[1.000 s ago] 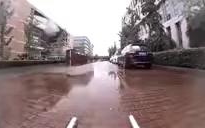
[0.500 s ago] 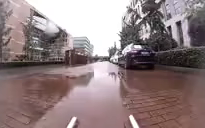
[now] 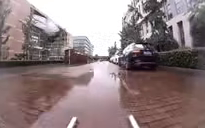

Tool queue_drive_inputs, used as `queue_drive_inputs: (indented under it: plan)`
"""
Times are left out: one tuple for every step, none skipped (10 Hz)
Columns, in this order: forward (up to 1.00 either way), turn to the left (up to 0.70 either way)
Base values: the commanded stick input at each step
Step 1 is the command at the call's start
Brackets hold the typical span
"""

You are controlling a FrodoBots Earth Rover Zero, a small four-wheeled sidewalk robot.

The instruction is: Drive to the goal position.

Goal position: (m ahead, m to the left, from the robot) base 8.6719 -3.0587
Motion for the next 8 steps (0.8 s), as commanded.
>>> queue_drive_inputs:
  plan:
    - [0.70, 0.00]
    - [0.70, 0.00]
    - [0.70, 0.00]
    - [0.70, 0.00]
    - [0.70, 0.00]
    - [0.70, 0.00]
    - [0.70, 0.00]
    - [0.70, 0.00]
